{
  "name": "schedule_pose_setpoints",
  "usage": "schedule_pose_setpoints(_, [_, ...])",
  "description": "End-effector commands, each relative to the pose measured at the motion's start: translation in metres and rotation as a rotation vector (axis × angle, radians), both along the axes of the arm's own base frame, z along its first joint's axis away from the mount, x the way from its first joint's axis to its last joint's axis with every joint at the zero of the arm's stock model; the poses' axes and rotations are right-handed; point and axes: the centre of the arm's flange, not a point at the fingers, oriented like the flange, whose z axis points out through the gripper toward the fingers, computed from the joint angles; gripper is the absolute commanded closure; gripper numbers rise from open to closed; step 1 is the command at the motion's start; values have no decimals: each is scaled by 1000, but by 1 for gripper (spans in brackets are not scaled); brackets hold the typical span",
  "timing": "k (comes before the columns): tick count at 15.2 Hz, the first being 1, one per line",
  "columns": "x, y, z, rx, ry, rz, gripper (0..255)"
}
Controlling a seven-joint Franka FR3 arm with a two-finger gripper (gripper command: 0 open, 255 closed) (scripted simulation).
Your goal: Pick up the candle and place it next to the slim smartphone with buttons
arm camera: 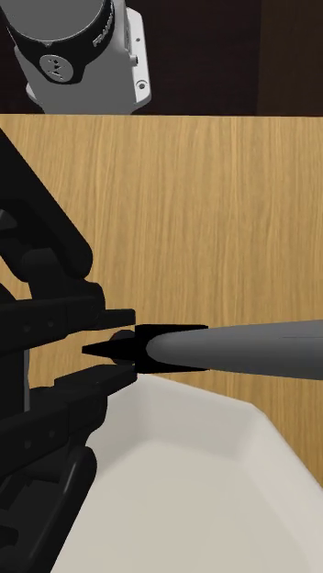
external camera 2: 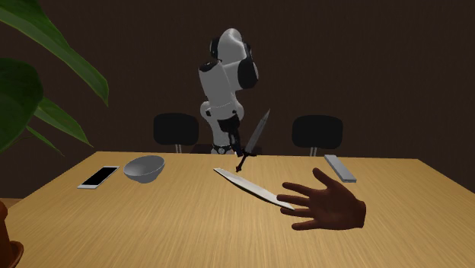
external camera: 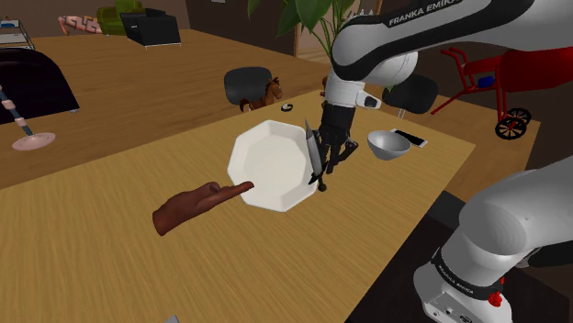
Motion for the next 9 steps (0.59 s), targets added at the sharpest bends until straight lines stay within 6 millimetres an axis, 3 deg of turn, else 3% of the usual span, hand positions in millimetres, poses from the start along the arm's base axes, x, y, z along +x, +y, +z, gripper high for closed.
schedule_pose_setpoints(1, [1, 0, 10, 0, 1, 0, 255])
schedule_pose_setpoints(9, [1, 0, 52, 0, 1, 0, 255])
